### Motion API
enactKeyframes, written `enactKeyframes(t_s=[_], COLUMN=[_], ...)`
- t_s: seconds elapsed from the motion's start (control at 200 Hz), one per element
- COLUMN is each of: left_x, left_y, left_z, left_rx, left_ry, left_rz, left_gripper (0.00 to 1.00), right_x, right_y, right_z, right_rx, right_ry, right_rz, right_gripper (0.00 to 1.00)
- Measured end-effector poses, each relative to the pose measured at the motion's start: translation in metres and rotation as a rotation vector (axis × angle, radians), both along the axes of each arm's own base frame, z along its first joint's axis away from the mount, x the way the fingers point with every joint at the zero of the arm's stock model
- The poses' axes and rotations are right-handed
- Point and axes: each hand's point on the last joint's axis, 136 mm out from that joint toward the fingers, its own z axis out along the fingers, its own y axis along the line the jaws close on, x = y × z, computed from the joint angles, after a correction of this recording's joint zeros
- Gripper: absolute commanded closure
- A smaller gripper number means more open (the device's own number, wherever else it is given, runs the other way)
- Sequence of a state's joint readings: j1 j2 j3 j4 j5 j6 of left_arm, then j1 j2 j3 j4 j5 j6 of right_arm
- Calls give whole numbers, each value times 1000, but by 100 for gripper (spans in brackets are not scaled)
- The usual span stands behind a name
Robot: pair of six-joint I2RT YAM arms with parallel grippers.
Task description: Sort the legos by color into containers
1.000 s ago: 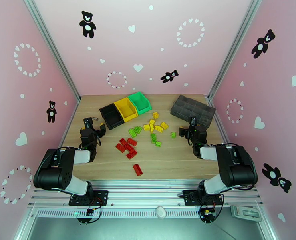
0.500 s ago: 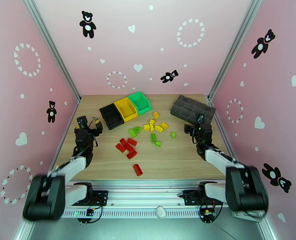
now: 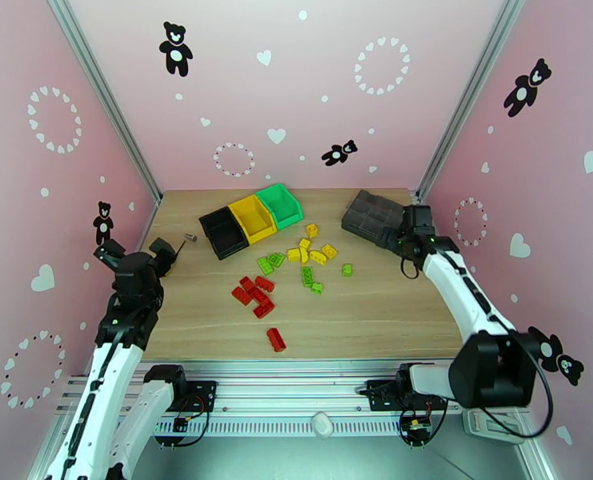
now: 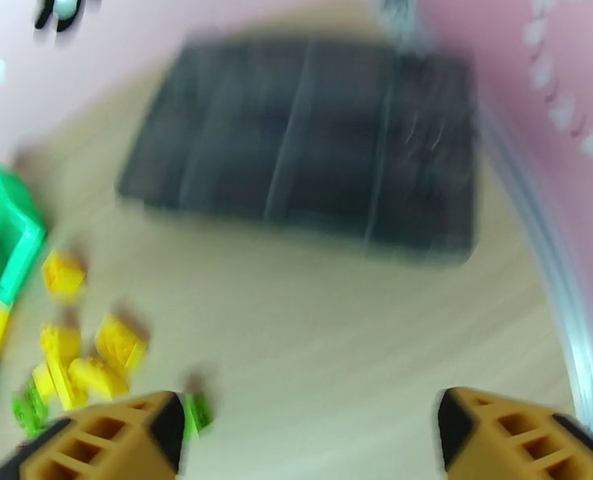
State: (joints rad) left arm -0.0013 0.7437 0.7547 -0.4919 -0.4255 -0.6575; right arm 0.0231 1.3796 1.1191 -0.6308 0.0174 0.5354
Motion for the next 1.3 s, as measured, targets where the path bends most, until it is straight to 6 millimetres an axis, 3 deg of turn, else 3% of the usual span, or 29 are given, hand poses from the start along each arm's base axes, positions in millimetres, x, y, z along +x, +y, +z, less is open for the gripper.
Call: enactKeyframes(t_s=[0.12, 0.2, 0.31, 0.46, 0.591, 0.701, 0.811, 0.966, 1.111, 1.296], left_x=[4, 7, 14, 6, -2, -6, -12, -14, -27, -40], left_y=[-22, -44, -84, -145, -167, -169, -159, -124, -97, -98], left_z=[-31, -49, -62, -73, -88, -104, -114, -113, -118, -129], left_rx=[-145, -258, -370, -457, -512, -531, -532, -581, -637, -678], left_ry=[111, 186, 251, 320, 368, 432, 474, 439, 396, 433], left_rz=[-73, -145, -259, -416, -439, -396, -333, -200, -107, -104], left_gripper=[4, 13, 14, 10, 9, 4, 2, 1, 2, 1], right_x=[-17, -23, -38, -75, -115, -146, -173, -204, -224, -234], right_y=[42, 81, 138, 209, 258, 292, 312, 326, 338, 354], right_z=[-15, -10, -3, -12, -29, -39, -52, -77, -98, -118], right_rx=[106, 134, 149, 120, 62, 10, -37, -109, -159, -194], right_ry=[120, 150, 172, 238, 301, 326, 353, 414, 463, 497], right_rz=[111, 227, 394, 613, 781, 908, 996, 1080, 1128, 1143], right_gripper=[34, 33, 33, 32, 29, 26, 23, 22, 22, 22])
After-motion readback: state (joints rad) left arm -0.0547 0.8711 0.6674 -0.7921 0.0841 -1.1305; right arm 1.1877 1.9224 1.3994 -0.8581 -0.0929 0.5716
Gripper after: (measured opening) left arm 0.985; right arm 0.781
